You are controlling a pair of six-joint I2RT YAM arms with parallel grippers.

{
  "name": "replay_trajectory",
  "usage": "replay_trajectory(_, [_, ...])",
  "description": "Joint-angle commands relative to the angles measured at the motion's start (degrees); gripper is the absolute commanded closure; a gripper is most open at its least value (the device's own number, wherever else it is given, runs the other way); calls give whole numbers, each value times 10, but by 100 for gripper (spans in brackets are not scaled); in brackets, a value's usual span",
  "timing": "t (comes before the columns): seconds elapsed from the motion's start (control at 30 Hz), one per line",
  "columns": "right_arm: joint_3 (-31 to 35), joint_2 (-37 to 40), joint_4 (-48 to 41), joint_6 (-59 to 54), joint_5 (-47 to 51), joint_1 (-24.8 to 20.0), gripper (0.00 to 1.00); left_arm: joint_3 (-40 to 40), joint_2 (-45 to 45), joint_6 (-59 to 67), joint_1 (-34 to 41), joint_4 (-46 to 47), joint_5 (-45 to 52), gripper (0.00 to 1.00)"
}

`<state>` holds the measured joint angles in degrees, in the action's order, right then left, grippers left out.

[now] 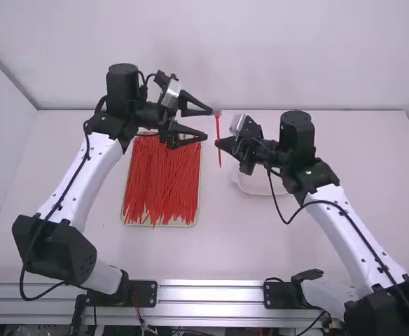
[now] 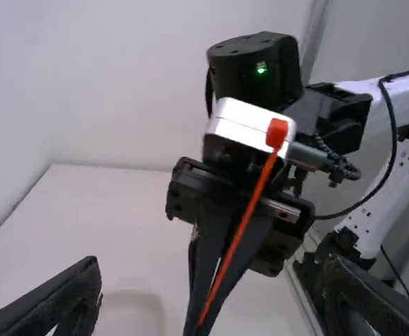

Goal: Fasten the cable tie

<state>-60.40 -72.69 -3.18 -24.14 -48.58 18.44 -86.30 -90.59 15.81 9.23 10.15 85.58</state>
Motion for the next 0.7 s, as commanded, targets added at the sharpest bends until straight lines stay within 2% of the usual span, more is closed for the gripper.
replay_trajectory(0.0, [10, -1, 15, 27, -48, -9, 100, -12, 5, 20, 17, -13, 20, 23])
replay_trajectory(0.1, [11, -1, 17, 33, -57, -9, 100, -12, 5, 9, 34, -33, 1, 31])
replay_trajectory(0.13, [11, -1, 16, 33, -56, -5, 100, -12, 5, -20, 50, -55, -38, 38])
replay_trajectory(0.27, [11, -1, 12, 31, -53, 8, 100, -12, 5, -75, 73, -96, -103, 46])
replay_trajectory(0.67, [12, -1, 2, 29, -90, -34, 100, -12, 5, -120, 42, -133, -69, 65])
